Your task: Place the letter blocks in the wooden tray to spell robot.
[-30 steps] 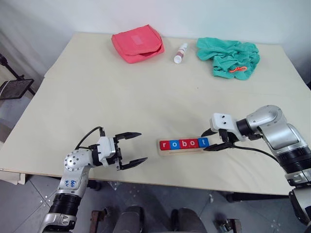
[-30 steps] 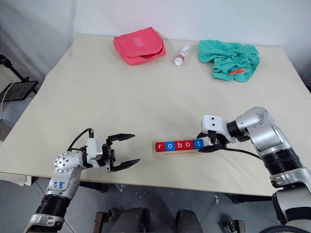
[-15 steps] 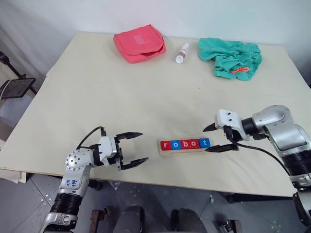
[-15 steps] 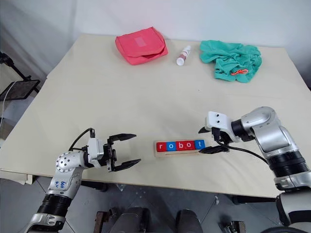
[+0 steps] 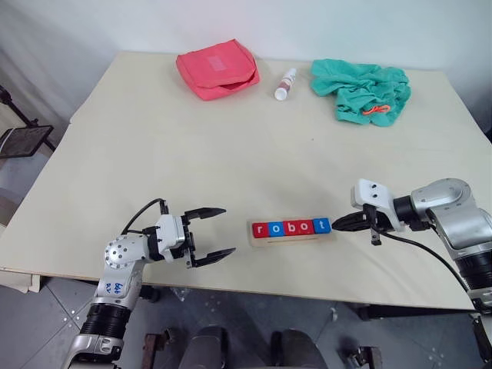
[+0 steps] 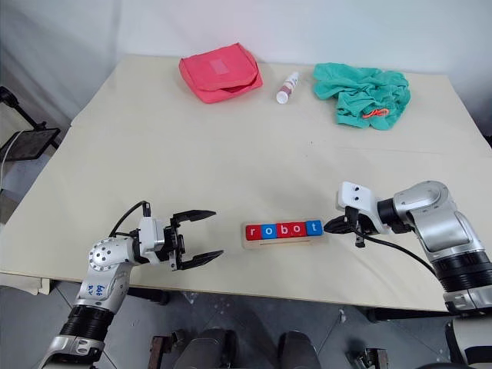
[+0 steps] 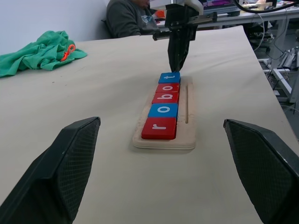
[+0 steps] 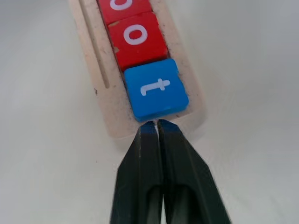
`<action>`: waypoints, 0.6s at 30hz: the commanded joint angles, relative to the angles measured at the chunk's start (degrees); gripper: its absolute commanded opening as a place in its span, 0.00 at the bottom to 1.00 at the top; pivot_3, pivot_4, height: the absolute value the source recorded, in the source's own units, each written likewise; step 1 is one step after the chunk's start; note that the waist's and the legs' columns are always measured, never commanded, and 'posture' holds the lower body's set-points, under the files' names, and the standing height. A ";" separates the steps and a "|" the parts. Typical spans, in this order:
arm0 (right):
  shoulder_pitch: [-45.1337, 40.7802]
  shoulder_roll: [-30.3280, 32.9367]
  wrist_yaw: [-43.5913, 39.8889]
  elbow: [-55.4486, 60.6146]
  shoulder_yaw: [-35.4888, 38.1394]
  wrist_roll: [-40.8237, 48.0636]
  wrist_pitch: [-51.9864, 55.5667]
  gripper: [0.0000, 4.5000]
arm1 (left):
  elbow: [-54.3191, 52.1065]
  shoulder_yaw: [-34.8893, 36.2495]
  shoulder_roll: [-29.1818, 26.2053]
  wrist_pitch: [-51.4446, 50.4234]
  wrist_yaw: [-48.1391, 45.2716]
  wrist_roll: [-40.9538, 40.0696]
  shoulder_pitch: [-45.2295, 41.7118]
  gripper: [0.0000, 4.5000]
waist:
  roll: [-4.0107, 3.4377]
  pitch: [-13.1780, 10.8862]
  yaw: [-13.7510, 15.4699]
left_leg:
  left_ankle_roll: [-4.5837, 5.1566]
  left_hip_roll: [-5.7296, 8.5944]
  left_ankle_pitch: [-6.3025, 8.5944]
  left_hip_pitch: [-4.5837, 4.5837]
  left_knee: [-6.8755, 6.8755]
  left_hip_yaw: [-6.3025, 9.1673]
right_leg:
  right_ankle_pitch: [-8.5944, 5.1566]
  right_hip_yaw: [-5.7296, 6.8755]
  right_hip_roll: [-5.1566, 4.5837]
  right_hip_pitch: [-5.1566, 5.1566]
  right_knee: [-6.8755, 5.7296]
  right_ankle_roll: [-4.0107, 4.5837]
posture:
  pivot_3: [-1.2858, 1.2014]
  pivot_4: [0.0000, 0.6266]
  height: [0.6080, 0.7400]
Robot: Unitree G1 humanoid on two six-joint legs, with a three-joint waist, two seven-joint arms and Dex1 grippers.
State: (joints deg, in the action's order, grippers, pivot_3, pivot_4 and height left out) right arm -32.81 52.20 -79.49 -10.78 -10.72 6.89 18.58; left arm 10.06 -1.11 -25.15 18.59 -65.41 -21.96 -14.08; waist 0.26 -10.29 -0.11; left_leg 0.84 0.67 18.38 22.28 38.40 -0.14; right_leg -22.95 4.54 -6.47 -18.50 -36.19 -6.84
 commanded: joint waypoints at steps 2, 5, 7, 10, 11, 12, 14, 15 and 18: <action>-0.69 -0.97 0.94 0.82 0.92 0.60 -0.17 0.01 | -0.32 0.16 -0.16 0.70 -0.27 0.12 -0.31 1.00 | 0.00 0.00 0.02 | 0.00 0.00 0.00 0.00 0.00 0.00 | 0.00 0.00 0.00 0.00 0.00 0.00 | 0.52 0.24 1.00; -0.85 -1.39 1.16 1.10 1.00 0.68 0.11 0.01 | -0.31 0.30 -0.29 0.68 -0.36 0.13 -0.36 1.00 | 0.00 0.00 0.03 | 0.00 0.00 0.00 0.00 0.00 0.00 | 0.00 0.01 0.00 0.00 0.00 0.00 | 0.52 0.24 1.00; -0.83 -1.53 1.17 1.28 1.17 0.90 0.24 0.01 | -0.23 0.36 -0.37 0.72 -0.44 0.13 -0.44 1.00 | 0.00 0.00 0.04 | 0.00 0.00 0.00 0.00 0.00 0.01 | 0.00 0.01 0.00 0.00 0.00 0.00 | 0.52 0.24 1.00; -0.63 -1.73 1.49 1.31 1.35 1.15 0.48 0.01 | 0.08 0.39 -0.38 0.84 -0.56 0.19 -0.65 1.00 | 0.00 0.00 0.03 | 0.00 0.00 0.00 0.00 0.00 0.01 | 0.00 0.01 0.00 0.00 0.00 0.00 | 0.52 0.24 1.00; -0.53 -1.74 1.59 1.32 1.34 1.16 0.50 0.01 | 0.21 0.38 -0.38 0.90 -0.62 0.21 -0.73 1.00 | 0.00 0.00 0.03 | 0.00 0.00 0.00 0.00 0.00 0.01 | 0.00 0.01 0.00 0.00 0.00 0.00 | 0.52 0.24 1.00; 0.10 -1.52 1.96 1.51 1.53 1.13 0.59 0.01 | 0.51 0.33 -0.32 1.03 -0.73 0.26 -1.00 1.00 | 0.00 0.00 0.03 | 0.00 0.00 0.00 0.00 0.00 0.01 | 0.00 0.01 0.00 0.00 0.00 0.00 | 0.52 0.24 1.00; 0.91 -1.10 3.50 1.72 2.24 0.81 0.82 0.01 | 1.23 0.34 -0.22 1.37 -0.77 0.43 -1.59 1.00 | 0.00 0.00 0.04 | 0.00 0.00 0.00 0.00 0.00 0.01 | 0.00 0.02 0.00 0.00 0.00 0.00 | 0.52 0.24 1.00; 1.30 -0.69 3.77 2.01 2.72 1.00 0.84 0.01 | 1.63 0.36 -0.25 1.51 -0.93 0.43 -1.84 1.00 | 0.00 0.00 0.04 | 0.00 0.00 0.00 0.00 0.01 0.01 | 0.00 0.02 0.00 0.00 0.00 0.00 | 0.52 0.24 1.00; 2.76 0.88 4.43 3.11 4.57 1.58 0.62 0.01 | 2.88 0.54 -0.60 2.13 -1.31 0.68 -2.38 1.00 | 0.00 0.00 0.06 | 0.00 0.01 0.00 0.01 0.00 0.01 | 0.00 0.04 0.00 0.00 0.00 0.00 | 0.52 0.24 1.00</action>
State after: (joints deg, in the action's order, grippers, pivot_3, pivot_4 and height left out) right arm -30.10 51.51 -75.44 -9.32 -8.54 7.62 19.09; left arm 12.81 -1.07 -25.31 19.64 -66.39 -21.53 -15.77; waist 0.26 -10.29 -0.04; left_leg 0.85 0.67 18.38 22.28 38.39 -0.13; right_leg -22.95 4.59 -6.47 -18.51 -36.19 -6.84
